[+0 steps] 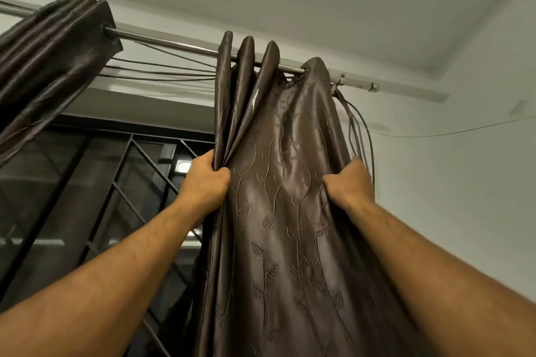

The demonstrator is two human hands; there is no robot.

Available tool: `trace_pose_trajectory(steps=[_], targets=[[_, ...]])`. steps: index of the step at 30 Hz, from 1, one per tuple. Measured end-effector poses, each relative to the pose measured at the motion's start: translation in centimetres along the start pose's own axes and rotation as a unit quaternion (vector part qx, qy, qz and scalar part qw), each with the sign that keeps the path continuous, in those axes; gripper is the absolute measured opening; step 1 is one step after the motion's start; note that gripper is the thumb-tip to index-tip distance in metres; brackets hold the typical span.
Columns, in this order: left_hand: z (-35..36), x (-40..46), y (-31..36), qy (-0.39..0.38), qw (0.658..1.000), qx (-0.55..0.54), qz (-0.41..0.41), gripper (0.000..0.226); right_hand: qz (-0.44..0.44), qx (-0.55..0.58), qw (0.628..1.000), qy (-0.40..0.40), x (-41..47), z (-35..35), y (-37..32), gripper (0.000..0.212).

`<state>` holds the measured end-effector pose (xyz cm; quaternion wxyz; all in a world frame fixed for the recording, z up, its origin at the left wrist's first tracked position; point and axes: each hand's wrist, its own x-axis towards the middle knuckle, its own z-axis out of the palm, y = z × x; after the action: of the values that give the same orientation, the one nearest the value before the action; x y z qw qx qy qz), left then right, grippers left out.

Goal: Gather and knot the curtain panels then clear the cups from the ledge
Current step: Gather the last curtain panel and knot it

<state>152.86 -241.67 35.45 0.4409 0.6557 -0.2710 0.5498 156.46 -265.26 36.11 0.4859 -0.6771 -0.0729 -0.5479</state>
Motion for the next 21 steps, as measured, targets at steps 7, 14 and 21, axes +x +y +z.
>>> trace_pose_trajectory(steps=[7,14,21], targets=[[-2.0,-0.7,0.1,-0.005,0.999,-0.02,-0.049,0.029,-0.176,-0.03,0.976,-0.125,-3.3,6.6,-6.3,0.064],[-5.7,-0.4,-0.2,0.115,0.987,-0.074,-0.083,0.021,-0.264,0.042,0.946,-0.182,-8.1,13.6,-14.2,0.058],[-7.2,-1.5,-0.8,0.149,0.974,-0.116,-0.127,0.026,-0.239,0.309,0.882,-0.262,-8.2,13.6,-14.3,0.069]])
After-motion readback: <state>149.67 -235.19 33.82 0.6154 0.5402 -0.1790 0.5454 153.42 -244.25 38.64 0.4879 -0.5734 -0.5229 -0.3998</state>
